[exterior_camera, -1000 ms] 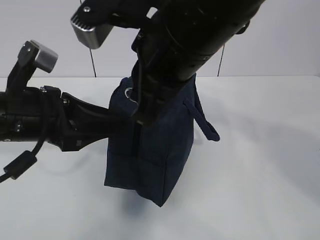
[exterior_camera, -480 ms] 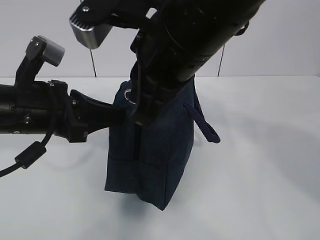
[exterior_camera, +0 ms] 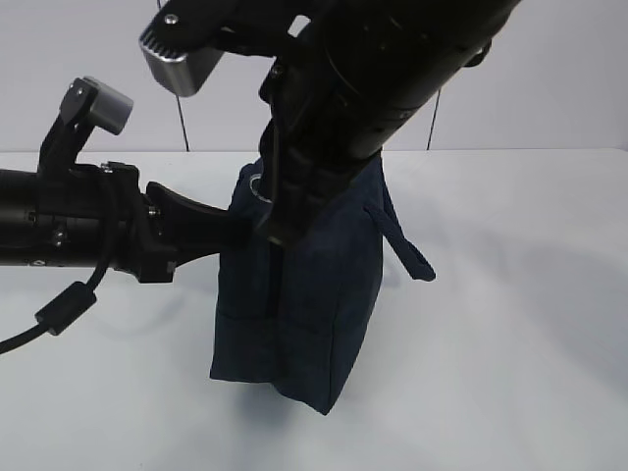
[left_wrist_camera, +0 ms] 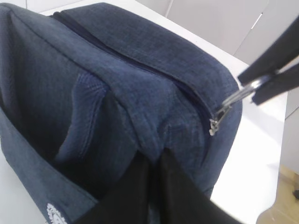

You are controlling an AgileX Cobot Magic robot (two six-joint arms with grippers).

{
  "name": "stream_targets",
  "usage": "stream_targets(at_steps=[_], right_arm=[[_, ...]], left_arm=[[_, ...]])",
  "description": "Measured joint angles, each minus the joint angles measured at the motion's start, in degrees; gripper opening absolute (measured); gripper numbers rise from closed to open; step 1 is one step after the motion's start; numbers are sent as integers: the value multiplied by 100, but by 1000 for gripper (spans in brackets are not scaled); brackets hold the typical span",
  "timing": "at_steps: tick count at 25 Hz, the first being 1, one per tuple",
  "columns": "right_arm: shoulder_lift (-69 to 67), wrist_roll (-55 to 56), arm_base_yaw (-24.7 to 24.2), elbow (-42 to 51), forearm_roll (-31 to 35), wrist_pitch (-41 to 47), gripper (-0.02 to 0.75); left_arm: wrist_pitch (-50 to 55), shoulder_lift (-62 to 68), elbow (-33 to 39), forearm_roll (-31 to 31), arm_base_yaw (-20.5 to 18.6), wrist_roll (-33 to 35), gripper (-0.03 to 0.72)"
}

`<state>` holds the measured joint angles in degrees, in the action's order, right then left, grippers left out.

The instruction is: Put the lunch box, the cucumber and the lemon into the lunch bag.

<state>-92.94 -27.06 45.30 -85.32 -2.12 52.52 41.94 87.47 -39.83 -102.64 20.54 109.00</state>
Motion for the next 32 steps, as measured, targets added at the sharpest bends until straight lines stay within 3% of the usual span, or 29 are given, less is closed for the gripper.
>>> stream_targets(at_steps=[13, 32], right_arm=[[0, 433, -23, 0, -564, -214, 8], [-414, 399, -808, -17, -202, -630, 8]], left_arm=[[0, 0, 0, -10, 0, 0, 4], [10, 0, 0, 23, 0, 0, 2]])
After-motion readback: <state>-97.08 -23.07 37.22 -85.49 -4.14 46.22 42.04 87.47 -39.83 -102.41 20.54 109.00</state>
